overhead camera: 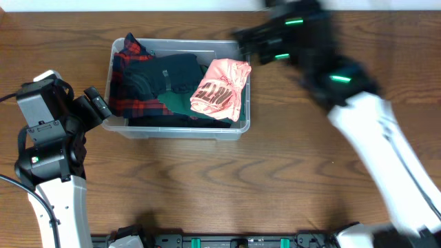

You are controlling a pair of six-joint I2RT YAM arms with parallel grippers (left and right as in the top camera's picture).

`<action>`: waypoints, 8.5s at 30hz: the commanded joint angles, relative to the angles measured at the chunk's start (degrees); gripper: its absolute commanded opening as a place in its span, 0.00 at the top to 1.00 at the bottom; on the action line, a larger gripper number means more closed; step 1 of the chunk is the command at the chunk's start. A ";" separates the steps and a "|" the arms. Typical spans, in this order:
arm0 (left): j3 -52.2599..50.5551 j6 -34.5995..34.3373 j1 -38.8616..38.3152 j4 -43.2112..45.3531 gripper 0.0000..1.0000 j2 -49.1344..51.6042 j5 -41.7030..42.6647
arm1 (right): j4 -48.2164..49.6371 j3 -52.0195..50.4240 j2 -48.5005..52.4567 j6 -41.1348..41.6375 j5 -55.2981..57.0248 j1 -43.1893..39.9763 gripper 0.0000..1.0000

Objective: Pack container

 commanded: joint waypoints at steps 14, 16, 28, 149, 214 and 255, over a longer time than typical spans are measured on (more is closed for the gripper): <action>-0.13 -0.92 0.20 -0.09 0.02 -0.02 -0.68 | -22.21 0.07 -17.18 -5.18 7.02 -2.60 0.01; -0.13 -0.92 0.17 -0.07 0.02 -0.02 -0.68 | -23.69 0.07 -18.60 -5.18 12.17 -2.60 0.01; -0.13 -0.92 0.17 -0.09 0.02 -0.02 -0.68 | -28.15 -2.69 -28.79 -5.14 23.19 -7.43 0.01; -34.49 9.44 -16.59 7.39 0.02 -57.61 3.48 | -1.14 -85.09 -86.18 2.62 9.79 -18.75 0.01; -55.54 8.13 -16.74 21.84 0.02 -62.40 4.98 | -1.14 -85.09 -86.18 2.62 9.79 -18.75 0.01; -60.74 8.15 -16.74 26.97 0.02 -62.29 3.89 | -1.14 -85.09 -86.18 2.62 9.79 -18.75 0.01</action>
